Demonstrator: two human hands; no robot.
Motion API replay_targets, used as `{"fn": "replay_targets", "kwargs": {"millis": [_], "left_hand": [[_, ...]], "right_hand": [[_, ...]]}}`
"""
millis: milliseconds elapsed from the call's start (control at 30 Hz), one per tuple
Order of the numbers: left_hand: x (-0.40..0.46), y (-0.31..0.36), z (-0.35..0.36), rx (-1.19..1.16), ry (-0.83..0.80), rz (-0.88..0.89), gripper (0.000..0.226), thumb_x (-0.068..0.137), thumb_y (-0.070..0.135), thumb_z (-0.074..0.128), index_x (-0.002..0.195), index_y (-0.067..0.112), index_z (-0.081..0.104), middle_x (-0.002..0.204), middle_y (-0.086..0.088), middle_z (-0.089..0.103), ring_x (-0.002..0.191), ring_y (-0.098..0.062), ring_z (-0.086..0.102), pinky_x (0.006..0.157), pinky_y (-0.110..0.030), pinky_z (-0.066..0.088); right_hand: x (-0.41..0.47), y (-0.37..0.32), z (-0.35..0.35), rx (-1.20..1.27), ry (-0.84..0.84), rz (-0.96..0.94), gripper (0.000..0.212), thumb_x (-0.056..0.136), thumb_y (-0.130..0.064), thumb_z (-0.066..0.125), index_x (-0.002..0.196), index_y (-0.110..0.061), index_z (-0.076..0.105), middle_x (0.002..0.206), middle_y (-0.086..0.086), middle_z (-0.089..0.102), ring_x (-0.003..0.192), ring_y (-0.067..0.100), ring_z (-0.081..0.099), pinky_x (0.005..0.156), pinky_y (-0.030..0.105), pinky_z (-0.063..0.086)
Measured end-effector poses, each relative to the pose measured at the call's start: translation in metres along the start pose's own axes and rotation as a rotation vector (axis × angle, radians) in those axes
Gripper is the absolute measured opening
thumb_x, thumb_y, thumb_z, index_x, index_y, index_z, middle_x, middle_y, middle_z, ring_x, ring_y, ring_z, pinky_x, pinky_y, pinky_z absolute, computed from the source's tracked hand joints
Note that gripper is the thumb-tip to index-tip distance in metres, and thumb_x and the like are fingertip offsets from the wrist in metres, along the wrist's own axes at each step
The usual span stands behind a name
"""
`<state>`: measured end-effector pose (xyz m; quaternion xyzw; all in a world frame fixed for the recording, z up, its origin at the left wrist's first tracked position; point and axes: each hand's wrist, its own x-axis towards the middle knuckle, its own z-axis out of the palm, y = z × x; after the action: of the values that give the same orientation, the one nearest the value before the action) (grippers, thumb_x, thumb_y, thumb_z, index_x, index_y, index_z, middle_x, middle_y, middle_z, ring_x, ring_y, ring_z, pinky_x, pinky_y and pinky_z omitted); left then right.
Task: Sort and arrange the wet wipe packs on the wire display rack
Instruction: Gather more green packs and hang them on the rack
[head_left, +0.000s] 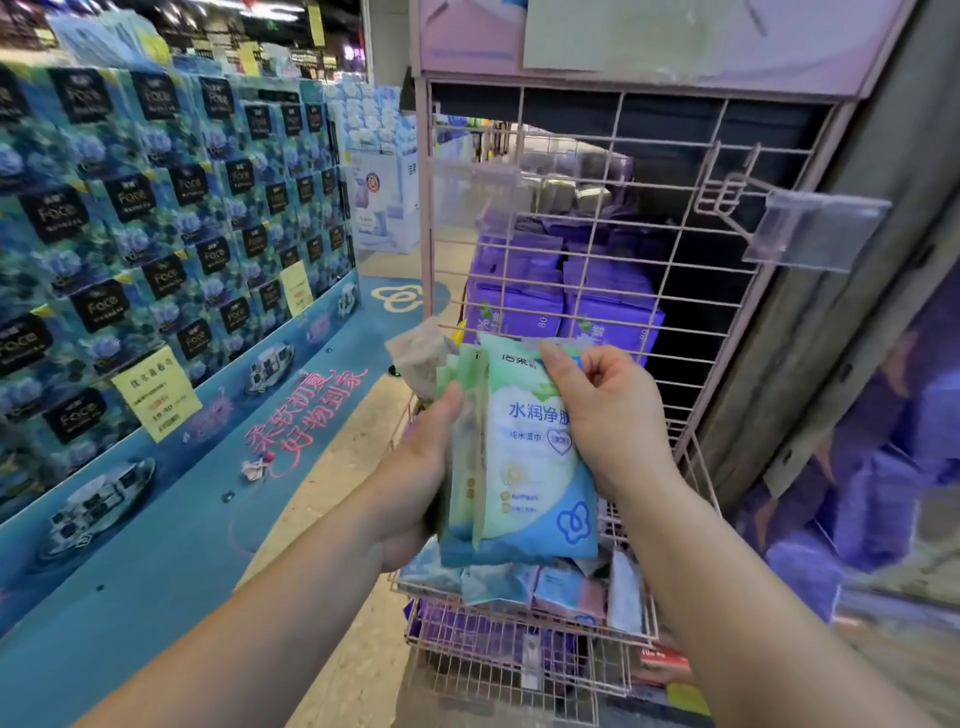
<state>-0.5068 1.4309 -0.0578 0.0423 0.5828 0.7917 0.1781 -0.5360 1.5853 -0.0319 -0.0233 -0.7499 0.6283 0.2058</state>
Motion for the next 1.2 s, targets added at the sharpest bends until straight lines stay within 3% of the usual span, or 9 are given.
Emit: {"fn": "replay_targets", "kwargs": {"millis": [100,200,367,467,533,700,933,1067,1200], "left_hand": [[0.003,-0.008,0.011,-0.040,-0.112,-0.006,0.080,0.061,0.074,0.057,0.126,0.026,0.061,0.126,-0.004,0.066,0.115,-0.023,0.063,0.090,-0.039,0.055],[0.012,-0.015,0.021,-0.069,-0.149,-0.011,0.100,0.052,0.057,0.083,0.137,0.018,0.047,0.128,-0.012,0.064,0.112,-0.029,0.064,0.082,-0.040,0.057],[0.031,-0.027,0.037,-0.069,-0.125,-0.018,0.067,0.070,0.025,0.071,0.133,0.020,0.049,0.117,-0.014,0.070,0.101,-0.033,0.069,0.079,-0.044,0.058],[0.039,-0.030,0.049,-0.010,-0.139,0.052,0.072,0.067,0.024,0.075,0.133,0.026,0.047,0.118,-0.012,0.069,0.104,-0.035,0.067,0.087,-0.052,0.054],[0.045,-0.030,0.062,0.012,-0.140,0.089,0.087,0.060,0.025,0.078,0.138,0.029,0.040,0.121,-0.010,0.068,0.105,-0.033,0.067,0.088,-0.051,0.055],[0.077,-0.028,0.091,0.246,-0.251,0.170,0.122,0.052,0.025,0.086,0.148,0.038,0.013,0.133,-0.003,0.060,0.116,-0.024,0.062,0.097,-0.050,0.050],[0.123,-0.009,0.105,0.616,-0.385,0.128,0.097,0.065,-0.006,0.080,0.141,0.021,0.026,0.121,0.008,0.060,0.106,-0.002,0.061,0.085,-0.021,0.054],[0.137,-0.015,0.103,0.903,-0.376,0.171,0.094,0.063,0.010,0.087,0.136,0.028,0.030,0.120,0.015,0.059,0.110,-0.003,0.058,0.086,-0.011,0.049],[0.147,-0.024,0.102,1.154,-0.333,0.234,0.106,0.057,0.028,0.089,0.139,0.027,0.022,0.116,0.019,0.057,0.105,0.000,0.057,0.080,-0.004,0.041]], "right_hand": [[0.000,0.001,-0.015,-0.110,0.041,-0.033,0.039,0.082,-0.039,0.069,0.063,-0.015,0.045,0.059,0.001,0.044,0.054,0.014,0.038,0.055,0.031,0.035],[-0.003,0.001,-0.026,-0.203,0.080,-0.087,0.037,0.083,-0.036,0.069,0.065,-0.013,0.046,0.058,-0.002,0.043,0.054,0.012,0.036,0.053,0.027,0.032],[-0.010,0.007,-0.047,-0.009,0.069,0.072,0.032,0.080,-0.044,0.069,0.074,-0.018,0.052,0.072,0.000,0.059,0.064,0.014,0.056,0.068,0.039,0.052],[-0.021,0.013,-0.074,0.300,-0.242,0.409,0.043,0.077,-0.046,0.070,0.108,-0.018,0.062,0.105,0.004,0.074,0.090,0.021,0.072,0.085,0.043,0.058],[-0.026,0.021,-0.094,0.367,-0.466,0.555,0.047,0.074,-0.038,0.072,0.115,-0.018,0.064,0.106,0.006,0.075,0.094,0.025,0.072,0.088,0.045,0.056],[-0.002,0.035,-0.143,0.322,-0.512,0.317,0.047,0.070,-0.010,0.058,0.117,-0.013,0.060,0.099,0.001,0.077,0.089,0.018,0.073,0.078,0.034,0.059],[0.028,0.077,-0.157,0.157,-0.414,0.132,0.066,0.068,0.001,0.068,0.130,0.000,0.046,0.118,0.014,0.069,0.106,0.024,0.067,0.084,0.030,0.054],[0.031,0.103,-0.157,0.093,-0.368,0.152,0.073,0.066,0.000,0.073,0.131,-0.009,0.042,0.118,0.013,0.068,0.109,0.027,0.066,0.091,0.038,0.055],[0.039,0.113,-0.158,0.009,-0.409,0.230,0.071,0.071,0.003,0.075,0.130,-0.018,0.043,0.113,0.004,0.071,0.105,0.017,0.068,0.083,0.027,0.056]]}}
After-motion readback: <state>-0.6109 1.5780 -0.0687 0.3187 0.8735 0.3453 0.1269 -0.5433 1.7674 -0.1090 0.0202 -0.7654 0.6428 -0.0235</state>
